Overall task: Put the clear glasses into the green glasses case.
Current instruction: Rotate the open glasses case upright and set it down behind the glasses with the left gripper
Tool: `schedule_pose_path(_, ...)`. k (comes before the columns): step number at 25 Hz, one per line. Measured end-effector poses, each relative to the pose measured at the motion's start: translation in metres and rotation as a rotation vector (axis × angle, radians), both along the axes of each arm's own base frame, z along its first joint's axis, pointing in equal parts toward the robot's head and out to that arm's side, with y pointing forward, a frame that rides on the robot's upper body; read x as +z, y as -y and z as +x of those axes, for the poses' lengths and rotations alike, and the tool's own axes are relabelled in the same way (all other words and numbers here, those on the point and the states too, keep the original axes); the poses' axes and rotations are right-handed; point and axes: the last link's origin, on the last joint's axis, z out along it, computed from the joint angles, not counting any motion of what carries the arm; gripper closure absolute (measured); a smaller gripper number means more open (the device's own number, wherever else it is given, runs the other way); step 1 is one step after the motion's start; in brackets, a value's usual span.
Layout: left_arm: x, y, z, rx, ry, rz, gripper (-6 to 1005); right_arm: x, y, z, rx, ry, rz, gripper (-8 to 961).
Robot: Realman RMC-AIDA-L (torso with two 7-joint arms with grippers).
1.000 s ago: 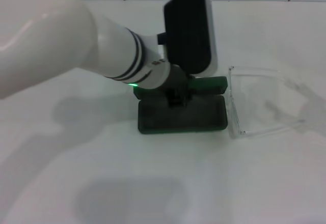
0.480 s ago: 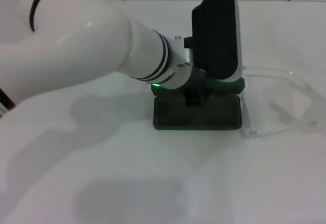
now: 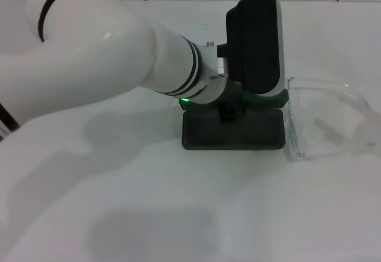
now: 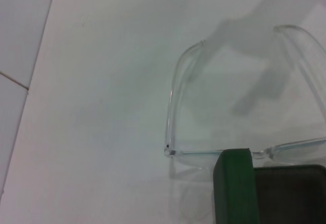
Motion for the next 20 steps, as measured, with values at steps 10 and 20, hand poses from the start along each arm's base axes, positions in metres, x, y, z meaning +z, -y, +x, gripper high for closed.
schedule_pose_path(10, 0.0003, 0.0, -0.0033, 0.008, -0.001, 0.004, 699, 0.001, -0.0006, -0.0005, 0.002, -0.004, 0.007, 140)
schedule_pose_path(20, 0.0003, -0.001, -0.0022, -0.003, 0.009, 0.012, 680, 0.001, -0.0004, -0.0003, 0.001, -0.004, 0.007, 146)
